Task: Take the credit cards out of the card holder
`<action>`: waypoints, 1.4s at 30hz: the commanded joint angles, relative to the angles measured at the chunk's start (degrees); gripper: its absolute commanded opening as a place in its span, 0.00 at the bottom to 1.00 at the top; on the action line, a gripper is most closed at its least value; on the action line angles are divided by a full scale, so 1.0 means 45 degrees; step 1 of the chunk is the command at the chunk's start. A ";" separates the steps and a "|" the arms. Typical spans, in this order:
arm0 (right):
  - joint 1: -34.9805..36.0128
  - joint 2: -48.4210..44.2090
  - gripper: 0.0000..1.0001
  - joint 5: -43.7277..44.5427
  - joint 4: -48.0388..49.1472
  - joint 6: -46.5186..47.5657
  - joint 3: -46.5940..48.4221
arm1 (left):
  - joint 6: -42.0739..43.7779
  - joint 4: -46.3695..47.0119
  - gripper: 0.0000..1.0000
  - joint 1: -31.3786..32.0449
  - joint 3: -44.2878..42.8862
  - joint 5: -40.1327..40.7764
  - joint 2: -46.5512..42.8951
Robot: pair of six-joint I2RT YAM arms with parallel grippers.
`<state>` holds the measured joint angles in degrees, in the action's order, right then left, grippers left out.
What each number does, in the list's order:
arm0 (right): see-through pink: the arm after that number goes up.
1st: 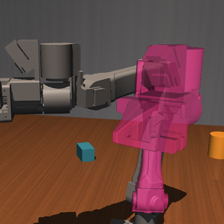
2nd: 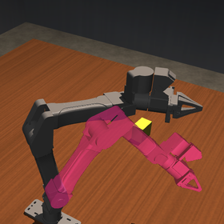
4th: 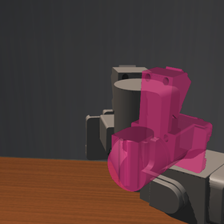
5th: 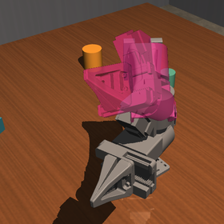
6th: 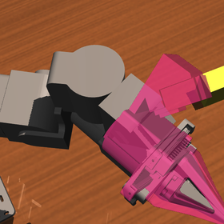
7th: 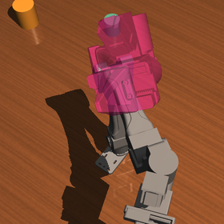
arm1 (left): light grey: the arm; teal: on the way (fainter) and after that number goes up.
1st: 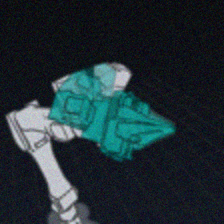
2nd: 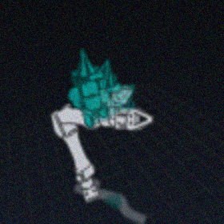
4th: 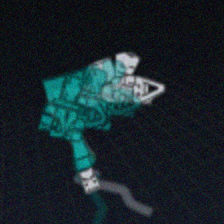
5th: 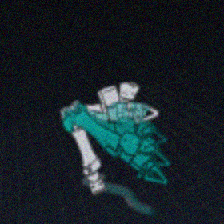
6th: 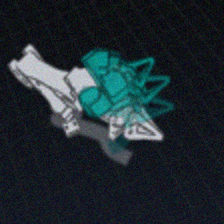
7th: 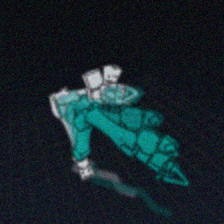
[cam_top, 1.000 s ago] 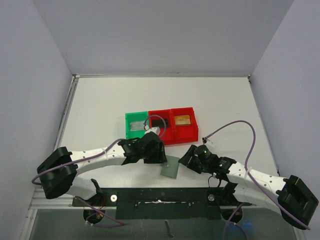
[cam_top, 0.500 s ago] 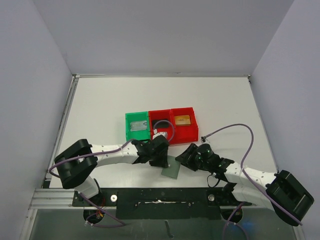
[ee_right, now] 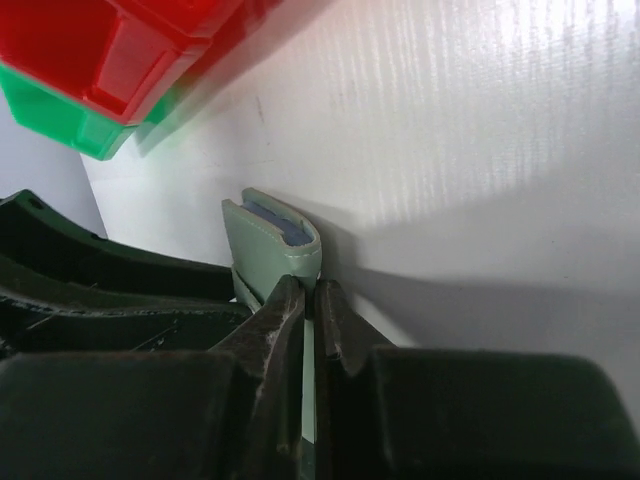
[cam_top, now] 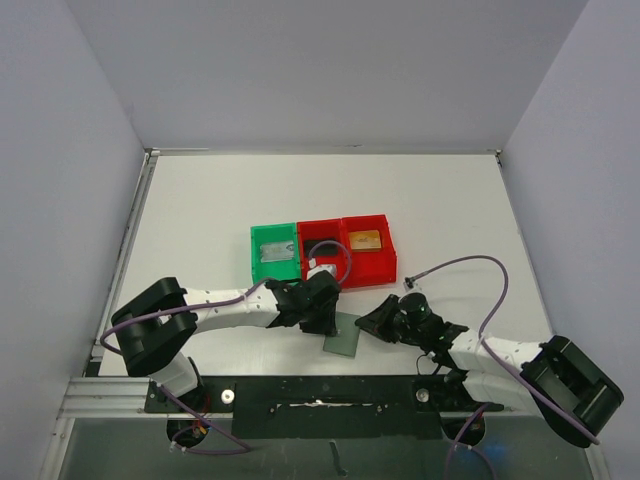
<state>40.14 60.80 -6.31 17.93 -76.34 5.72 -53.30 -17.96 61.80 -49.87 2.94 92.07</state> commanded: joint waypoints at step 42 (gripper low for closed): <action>0.0027 -0.3345 0.00 0.0681 -0.3684 0.1691 0.1442 | -0.1011 -0.4784 0.33 0.1304 -0.3777 0.5162 0.1684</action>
<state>40.16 47.29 -2.59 2.02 -70.63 9.56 -55.40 -33.69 68.23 -67.33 18.52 101.38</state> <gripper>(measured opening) 0.044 0.340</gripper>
